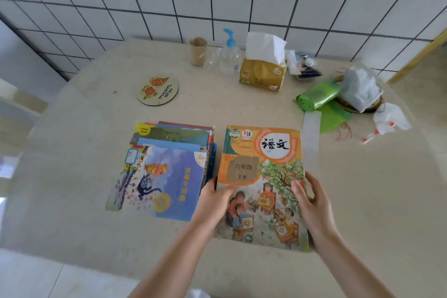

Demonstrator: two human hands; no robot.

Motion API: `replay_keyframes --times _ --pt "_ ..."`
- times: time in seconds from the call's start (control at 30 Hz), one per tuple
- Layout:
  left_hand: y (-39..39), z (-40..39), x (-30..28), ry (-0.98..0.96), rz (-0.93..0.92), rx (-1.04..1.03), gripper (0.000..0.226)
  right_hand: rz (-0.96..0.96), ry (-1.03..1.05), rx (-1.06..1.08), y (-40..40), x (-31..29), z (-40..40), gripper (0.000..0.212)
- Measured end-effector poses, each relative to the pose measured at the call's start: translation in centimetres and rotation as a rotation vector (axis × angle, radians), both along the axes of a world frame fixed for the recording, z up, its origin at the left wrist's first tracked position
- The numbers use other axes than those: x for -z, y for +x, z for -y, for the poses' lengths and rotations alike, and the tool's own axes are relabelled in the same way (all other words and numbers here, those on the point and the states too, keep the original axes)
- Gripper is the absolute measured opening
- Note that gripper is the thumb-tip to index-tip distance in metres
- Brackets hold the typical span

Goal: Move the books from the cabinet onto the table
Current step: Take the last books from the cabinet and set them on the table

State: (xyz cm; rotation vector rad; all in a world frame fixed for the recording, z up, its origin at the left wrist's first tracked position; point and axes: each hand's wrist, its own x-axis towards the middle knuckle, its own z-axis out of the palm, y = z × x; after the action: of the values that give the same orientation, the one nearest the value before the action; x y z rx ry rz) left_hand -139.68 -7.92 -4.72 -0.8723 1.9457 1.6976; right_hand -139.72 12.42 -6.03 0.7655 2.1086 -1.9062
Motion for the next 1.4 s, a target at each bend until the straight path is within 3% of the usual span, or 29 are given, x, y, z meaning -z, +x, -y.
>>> replay_keyframes --times 0.17,0.37,0.57,1.1,1.4 --pt "-0.4 -0.7 0.4 -0.082 0.066 -0.069 0.014 0.056 -0.057 -0.04 -0.3 1.4 0.1 0.038" --pt "-0.9 -1.0 0.4 -0.224 0.117 -0.011 0.022 0.113 0.088 -0.065 -0.4 1.5 0.6 0.033" --pt "-0.6 -1.6 -0.8 -0.365 0.066 0.157 0.072 0.156 0.099 -0.129 -0.1 1.4 0.3 0.038" --pt "-0.6 -1.9 0.4 -0.495 0.044 0.204 0.07 0.1 0.111 -0.195 -0.3 1.4 0.7 0.057" --pt "-0.6 -1.3 2.1 -0.344 -0.008 0.113 0.067 0.1 0.172 -0.193 -0.6 1.3 0.9 0.054"
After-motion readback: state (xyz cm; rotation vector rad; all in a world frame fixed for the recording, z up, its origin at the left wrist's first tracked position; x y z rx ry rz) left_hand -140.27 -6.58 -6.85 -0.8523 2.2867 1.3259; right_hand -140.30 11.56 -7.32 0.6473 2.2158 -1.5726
